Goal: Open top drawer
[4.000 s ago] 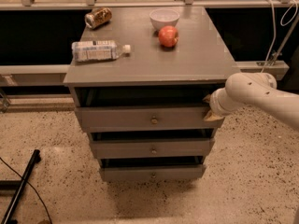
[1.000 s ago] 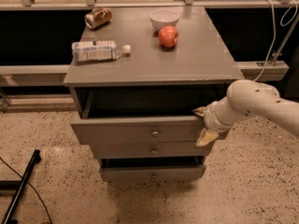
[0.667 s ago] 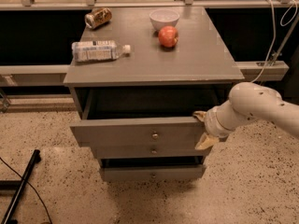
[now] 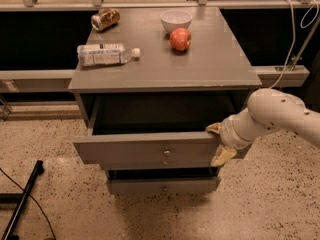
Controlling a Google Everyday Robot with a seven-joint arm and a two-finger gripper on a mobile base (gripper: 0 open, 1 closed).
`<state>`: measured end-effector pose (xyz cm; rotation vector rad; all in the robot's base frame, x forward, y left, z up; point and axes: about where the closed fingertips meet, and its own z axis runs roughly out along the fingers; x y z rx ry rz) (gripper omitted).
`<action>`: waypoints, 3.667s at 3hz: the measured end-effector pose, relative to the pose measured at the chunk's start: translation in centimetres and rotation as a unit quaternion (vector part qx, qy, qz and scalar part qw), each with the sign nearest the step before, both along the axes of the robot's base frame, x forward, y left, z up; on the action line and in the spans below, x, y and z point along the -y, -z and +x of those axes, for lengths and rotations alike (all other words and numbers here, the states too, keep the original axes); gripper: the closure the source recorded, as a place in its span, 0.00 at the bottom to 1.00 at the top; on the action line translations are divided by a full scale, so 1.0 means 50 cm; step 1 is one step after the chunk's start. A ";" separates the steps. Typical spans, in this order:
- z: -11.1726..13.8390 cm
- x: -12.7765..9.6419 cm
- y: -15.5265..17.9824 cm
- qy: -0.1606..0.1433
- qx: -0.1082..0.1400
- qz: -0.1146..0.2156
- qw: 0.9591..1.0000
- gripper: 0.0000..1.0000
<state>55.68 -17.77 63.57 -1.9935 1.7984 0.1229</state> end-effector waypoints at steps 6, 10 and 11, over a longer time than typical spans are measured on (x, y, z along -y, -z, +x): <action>-0.055 0.010 -0.016 0.006 -0.050 -0.035 0.998 0.00; -0.135 -0.040 0.008 -0.011 -0.112 -0.045 0.993 0.37; -0.177 -0.038 0.000 -0.007 -0.120 -0.038 0.992 0.39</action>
Offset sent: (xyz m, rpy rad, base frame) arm -0.1479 -0.0193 0.0558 0.0846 -0.1246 -0.0463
